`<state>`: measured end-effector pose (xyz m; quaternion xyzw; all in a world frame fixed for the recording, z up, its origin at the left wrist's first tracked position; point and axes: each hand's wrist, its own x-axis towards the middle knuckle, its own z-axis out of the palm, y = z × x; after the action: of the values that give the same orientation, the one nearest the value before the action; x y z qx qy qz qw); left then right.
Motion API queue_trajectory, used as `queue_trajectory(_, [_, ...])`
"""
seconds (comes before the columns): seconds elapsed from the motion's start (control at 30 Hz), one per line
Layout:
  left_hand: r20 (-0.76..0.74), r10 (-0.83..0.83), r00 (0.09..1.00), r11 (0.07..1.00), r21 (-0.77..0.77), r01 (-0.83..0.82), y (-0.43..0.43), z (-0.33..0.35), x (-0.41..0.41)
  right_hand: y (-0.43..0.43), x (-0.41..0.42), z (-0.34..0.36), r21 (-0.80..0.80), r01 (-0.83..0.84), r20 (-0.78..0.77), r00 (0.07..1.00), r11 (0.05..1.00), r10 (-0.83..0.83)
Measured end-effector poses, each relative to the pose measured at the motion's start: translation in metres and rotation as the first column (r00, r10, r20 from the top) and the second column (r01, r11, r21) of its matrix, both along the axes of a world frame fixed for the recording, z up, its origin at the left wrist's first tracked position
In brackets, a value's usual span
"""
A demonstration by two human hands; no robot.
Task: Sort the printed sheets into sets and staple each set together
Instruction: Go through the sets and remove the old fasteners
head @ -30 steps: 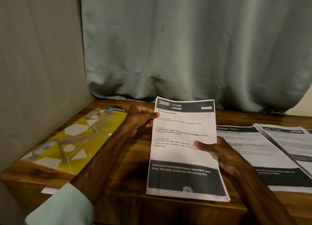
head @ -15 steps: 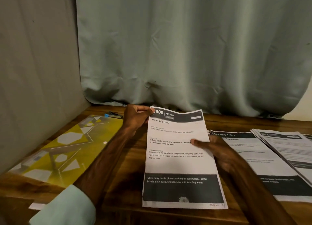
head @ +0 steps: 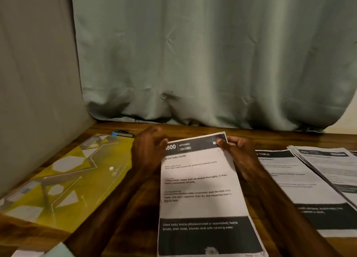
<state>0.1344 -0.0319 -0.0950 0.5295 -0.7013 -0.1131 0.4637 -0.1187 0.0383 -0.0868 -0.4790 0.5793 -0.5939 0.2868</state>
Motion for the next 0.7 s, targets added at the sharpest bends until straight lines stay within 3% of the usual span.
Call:
queue_trajectory(0.1, [0.1, -0.209, 0.973, 0.933, -0.277, 0.23, 0.013, 0.005, -0.04, 0.001, 0.007, -0.004, -0.025, -0.031, -0.018, 0.999, 0.999, 0.03])
queue_trajectory(0.2, [0.21, -0.418, 0.884, 0.834, -0.296, 0.465, 0.02, 0.01, -0.089, 0.002, 0.009, -0.009, -0.108, -0.055, 0.005, 0.998, 0.993, 0.056])
queue_trajectory(0.3, [0.224, -0.481, 0.848, 0.79, -0.307, 0.53, 0.014, 0.003, -0.113, 0.003, 0.006, -0.02, -0.177, -0.051, -0.06, 0.997, 0.983, 0.041])
queue_trajectory(0.43, [0.179, -0.503, 0.845, 0.763, -0.367, 0.532, -0.004, -0.007, -0.109, -0.001, 0.004, -0.031, -0.151, -0.095, -0.082, 0.993, 0.984, 0.083])
queue_trajectory(0.53, [0.184, -0.542, 0.82, 0.747, -0.342, 0.57, -0.014, -0.002, -0.102, -0.004, -0.001, -0.033, -0.129, -0.117, -0.054, 0.992, 0.985, 0.111])
queue_trajectory(0.7, [0.069, -0.693, 0.718, 0.702, -0.163, 0.694, -0.035, 0.003, -0.1, -0.008, -0.006, -0.04, -0.088, -0.105, -0.032, 0.994, 0.991, 0.103])
